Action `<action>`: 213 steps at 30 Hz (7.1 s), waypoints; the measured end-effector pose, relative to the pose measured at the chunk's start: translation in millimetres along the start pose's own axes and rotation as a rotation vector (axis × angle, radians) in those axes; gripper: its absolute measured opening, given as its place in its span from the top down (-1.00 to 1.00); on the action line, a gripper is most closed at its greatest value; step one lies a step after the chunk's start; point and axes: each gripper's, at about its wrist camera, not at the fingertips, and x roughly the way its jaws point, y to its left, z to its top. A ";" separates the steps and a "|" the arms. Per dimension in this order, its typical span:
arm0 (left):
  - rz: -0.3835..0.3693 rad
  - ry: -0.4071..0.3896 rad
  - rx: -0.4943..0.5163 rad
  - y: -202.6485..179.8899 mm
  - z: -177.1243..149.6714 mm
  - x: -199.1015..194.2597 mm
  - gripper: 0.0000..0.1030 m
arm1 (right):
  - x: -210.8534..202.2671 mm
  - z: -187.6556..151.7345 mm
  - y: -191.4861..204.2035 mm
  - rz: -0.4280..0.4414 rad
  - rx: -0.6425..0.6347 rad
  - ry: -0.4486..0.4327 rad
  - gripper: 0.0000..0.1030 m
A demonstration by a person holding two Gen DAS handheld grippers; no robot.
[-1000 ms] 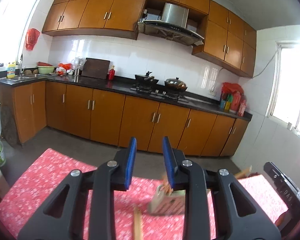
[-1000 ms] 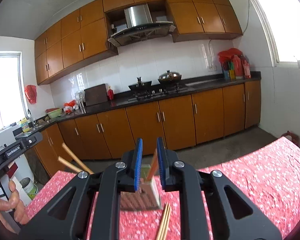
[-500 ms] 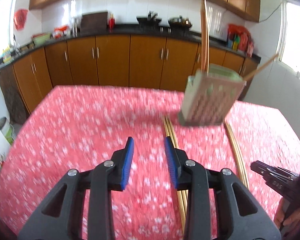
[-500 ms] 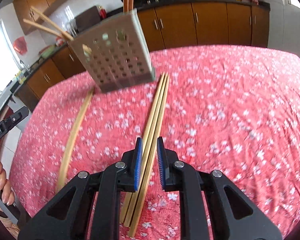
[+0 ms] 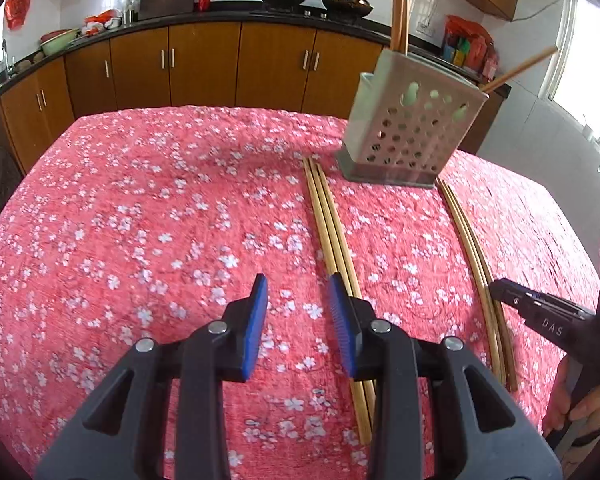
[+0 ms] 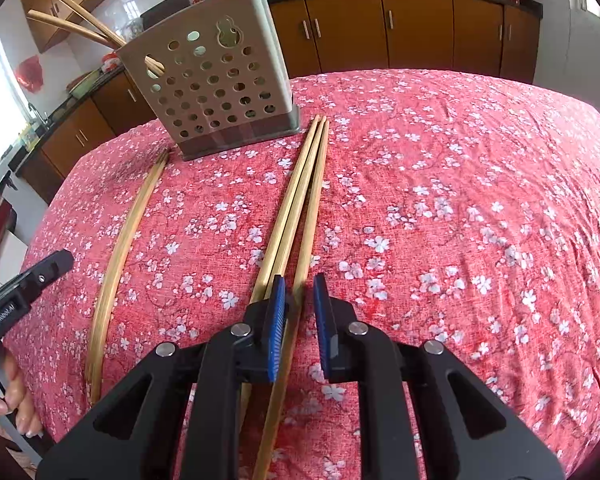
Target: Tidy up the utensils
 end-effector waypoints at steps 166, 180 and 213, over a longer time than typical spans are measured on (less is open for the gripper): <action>-0.125 -0.568 -0.040 -40.5 147.0 -189.5 0.85 | -217.2 118.0 9.3 0.131 0.023 -0.741 0.85; -0.089 -0.737 -0.048 -90.7 210.3 -167.7 0.85 | -183.1 159.4 29.2 0.104 0.001 -0.824 0.85; 0.050 -0.479 -0.069 -24.8 119.9 -123.4 0.50 | -132.5 79.4 -5.7 -0.002 0.055 -0.469 0.31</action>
